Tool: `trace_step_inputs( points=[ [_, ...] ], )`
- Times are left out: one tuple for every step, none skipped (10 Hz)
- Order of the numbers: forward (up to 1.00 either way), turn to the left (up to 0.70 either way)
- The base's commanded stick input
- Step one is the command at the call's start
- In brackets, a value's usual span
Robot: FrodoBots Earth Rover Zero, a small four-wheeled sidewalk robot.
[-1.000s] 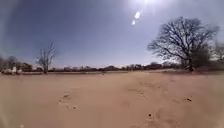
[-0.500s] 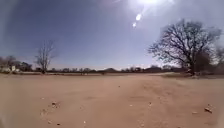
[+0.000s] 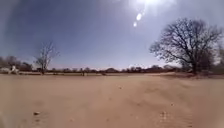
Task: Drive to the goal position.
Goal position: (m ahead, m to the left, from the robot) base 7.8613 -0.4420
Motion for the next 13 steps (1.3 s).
trace_step_inputs(
  points=[
    [1.00, -0.27],
    [1.00, -0.27],
    [1.00, -0.27],
    [1.00, -0.27],
    [1.00, -0.27],
    [1.00, -0.27],
    [1.00, -0.27],
    [1.00, -0.27],
    [1.00, -0.27],
    [1.00, -0.17],
    [1.00, 0.00],
    [1.00, 0.00],
    [1.00, 0.00]
  ],
)
